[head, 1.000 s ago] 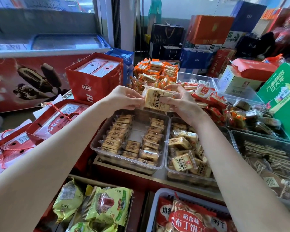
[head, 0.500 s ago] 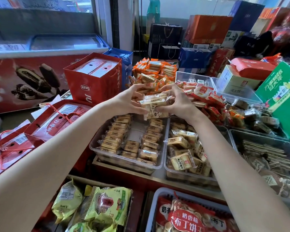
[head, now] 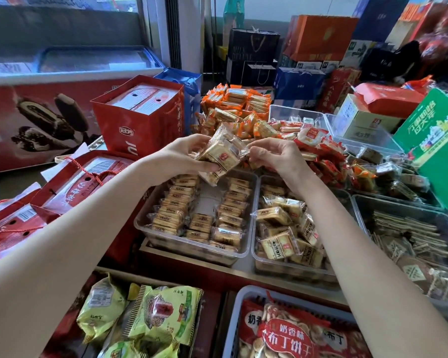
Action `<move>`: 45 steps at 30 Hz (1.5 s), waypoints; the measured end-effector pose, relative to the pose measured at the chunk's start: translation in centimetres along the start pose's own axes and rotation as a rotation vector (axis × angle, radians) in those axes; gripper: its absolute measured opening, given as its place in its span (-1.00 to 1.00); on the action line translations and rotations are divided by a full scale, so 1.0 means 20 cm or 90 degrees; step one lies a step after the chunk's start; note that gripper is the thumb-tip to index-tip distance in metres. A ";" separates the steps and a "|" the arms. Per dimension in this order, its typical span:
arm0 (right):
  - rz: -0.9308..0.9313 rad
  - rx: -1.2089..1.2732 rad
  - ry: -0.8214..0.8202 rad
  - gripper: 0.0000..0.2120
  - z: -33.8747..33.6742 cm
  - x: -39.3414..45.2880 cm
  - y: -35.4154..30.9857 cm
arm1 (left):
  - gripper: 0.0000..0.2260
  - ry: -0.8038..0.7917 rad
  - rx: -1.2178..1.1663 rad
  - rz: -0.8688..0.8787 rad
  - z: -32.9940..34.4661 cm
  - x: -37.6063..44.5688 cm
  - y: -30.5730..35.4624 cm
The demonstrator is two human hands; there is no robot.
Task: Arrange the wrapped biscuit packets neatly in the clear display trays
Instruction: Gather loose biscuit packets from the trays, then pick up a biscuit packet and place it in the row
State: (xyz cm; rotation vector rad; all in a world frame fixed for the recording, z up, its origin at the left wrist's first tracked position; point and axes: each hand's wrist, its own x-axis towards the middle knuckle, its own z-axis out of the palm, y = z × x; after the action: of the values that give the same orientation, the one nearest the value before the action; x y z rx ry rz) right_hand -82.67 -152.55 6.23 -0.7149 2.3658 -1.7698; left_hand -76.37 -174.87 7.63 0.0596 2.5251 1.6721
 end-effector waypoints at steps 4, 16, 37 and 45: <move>-0.011 0.001 0.037 -0.92 0.04 0.01 -0.03 | -0.45 -0.006 -0.010 0.003 0.00 0.00 0.01; -0.040 -0.244 0.152 -0.88 0.06 0.03 -0.01 | -0.42 0.084 0.135 -0.018 0.00 0.04 -0.04; 0.013 0.003 0.107 -0.82 0.27 -0.02 0.07 | -0.49 0.116 0.053 -0.050 0.04 0.05 -0.16; 0.102 -0.187 0.091 -0.91 0.14 0.10 0.24 | -0.40 0.127 0.024 -0.077 -0.04 0.04 -0.45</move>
State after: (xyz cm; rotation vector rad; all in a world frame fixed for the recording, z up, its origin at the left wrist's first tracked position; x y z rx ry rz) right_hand -84.91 -154.82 1.20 -0.4227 2.7263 -1.4727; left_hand -77.09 -179.03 -0.45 -0.2642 2.6402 1.6592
